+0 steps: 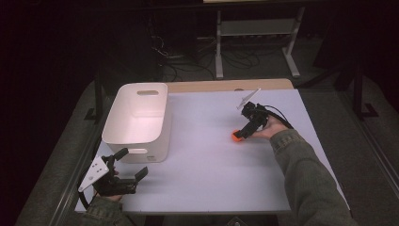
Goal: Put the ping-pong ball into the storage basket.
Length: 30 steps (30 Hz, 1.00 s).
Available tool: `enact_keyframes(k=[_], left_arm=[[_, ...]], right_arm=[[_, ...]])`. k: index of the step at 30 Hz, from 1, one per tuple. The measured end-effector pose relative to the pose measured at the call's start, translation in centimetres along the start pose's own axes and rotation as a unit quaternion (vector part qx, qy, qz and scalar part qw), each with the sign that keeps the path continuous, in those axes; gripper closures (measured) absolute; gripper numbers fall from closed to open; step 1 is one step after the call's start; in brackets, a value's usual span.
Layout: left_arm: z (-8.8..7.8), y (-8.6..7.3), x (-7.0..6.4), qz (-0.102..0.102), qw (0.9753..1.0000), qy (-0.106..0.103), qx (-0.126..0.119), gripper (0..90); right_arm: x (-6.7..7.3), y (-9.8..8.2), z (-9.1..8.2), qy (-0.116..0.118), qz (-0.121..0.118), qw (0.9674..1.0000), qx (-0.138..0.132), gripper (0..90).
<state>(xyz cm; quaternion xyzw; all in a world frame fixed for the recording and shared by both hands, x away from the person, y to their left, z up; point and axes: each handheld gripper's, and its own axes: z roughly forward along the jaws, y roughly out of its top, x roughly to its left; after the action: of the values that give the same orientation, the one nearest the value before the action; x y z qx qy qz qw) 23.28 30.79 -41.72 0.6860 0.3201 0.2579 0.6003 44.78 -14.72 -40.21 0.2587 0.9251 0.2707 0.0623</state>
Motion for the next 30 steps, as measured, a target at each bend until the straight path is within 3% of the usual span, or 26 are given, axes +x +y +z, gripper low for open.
enact_keyframes(k=[14,30], left_arm=[[0.1,0.0,0.0,0.000,1.0000,-0.001,0.001,0.2],[0.1,0.0,0.0,0.001,1.0000,0.001,0.002,0.2]], right_arm=[[0.3,0.1,1.4,0.008,-0.010,0.9997,0.020,0.0],[0.3,0.0,2.2,0.029,-0.016,0.9984,0.046,11.4]])
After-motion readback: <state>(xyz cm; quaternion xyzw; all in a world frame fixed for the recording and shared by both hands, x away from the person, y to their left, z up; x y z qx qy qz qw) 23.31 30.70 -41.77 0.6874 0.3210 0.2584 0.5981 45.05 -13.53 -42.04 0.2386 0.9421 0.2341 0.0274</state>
